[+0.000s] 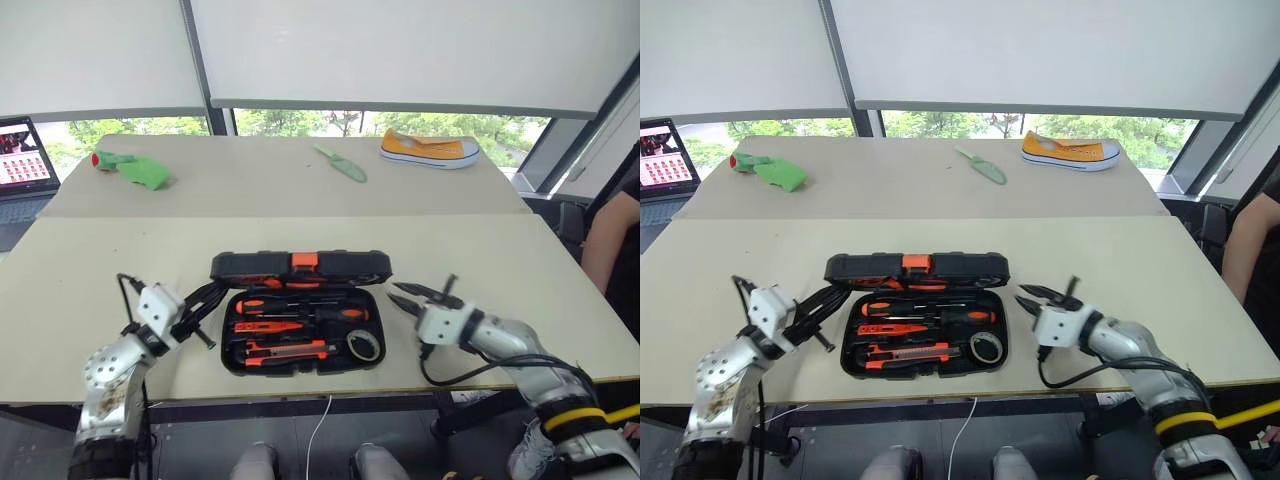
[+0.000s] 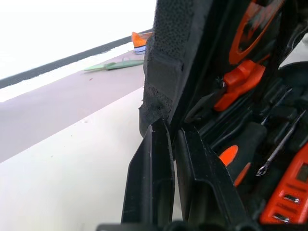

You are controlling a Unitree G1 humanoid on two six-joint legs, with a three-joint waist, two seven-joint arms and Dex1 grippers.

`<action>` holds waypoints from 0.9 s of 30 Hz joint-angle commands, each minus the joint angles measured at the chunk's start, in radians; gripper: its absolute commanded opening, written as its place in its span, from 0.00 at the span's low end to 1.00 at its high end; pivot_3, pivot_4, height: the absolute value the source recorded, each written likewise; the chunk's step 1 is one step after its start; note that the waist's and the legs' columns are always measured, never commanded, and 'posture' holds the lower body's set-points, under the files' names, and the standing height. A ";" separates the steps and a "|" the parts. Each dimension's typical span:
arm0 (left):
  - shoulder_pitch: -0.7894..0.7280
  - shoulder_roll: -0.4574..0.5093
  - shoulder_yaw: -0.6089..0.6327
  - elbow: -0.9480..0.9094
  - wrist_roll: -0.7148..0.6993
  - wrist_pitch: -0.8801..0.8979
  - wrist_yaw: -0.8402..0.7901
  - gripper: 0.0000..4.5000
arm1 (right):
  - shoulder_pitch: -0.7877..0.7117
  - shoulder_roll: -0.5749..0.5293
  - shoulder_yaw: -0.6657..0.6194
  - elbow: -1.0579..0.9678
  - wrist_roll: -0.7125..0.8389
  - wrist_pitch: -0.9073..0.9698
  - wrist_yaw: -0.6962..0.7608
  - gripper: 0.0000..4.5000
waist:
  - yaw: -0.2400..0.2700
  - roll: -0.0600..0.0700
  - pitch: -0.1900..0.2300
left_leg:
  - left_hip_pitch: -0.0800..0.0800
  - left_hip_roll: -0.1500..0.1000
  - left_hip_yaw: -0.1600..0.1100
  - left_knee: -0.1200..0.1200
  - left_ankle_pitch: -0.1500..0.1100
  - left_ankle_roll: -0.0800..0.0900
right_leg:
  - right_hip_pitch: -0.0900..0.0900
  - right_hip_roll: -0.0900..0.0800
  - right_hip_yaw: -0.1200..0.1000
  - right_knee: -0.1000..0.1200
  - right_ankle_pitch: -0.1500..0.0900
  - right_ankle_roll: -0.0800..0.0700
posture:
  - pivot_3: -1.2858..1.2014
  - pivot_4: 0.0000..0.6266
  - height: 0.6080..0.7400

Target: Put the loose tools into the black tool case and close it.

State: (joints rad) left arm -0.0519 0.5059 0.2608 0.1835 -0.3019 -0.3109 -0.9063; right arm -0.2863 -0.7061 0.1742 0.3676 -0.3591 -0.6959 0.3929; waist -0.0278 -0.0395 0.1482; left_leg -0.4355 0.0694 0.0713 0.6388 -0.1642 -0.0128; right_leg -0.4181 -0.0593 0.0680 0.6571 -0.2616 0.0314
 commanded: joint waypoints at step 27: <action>-0.778 0.080 -0.297 0.849 0.220 0.024 -0.337 0.01 | 0.165 -0.044 0.149 -0.651 0.609 0.766 0.506 0.00 | 0.012 -0.008 0.001 | 0.004 0.000 -0.003 0.000 0.001 0.001 | 0.011 0.003 -0.001 -0.006 -0.002 0.005 | 0.52 0.24 1.00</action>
State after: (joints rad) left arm -0.8147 0.5809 -0.0377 1.0036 -0.0776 -0.2534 -1.1658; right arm -0.0897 -0.7586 0.3394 -0.3024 0.2804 0.0394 0.9085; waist -0.0157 -0.0475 0.1492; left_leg -0.4321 0.0692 0.0686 0.6390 -0.1638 -0.0112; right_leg -0.4068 -0.0569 0.0664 0.6503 -0.2623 0.0343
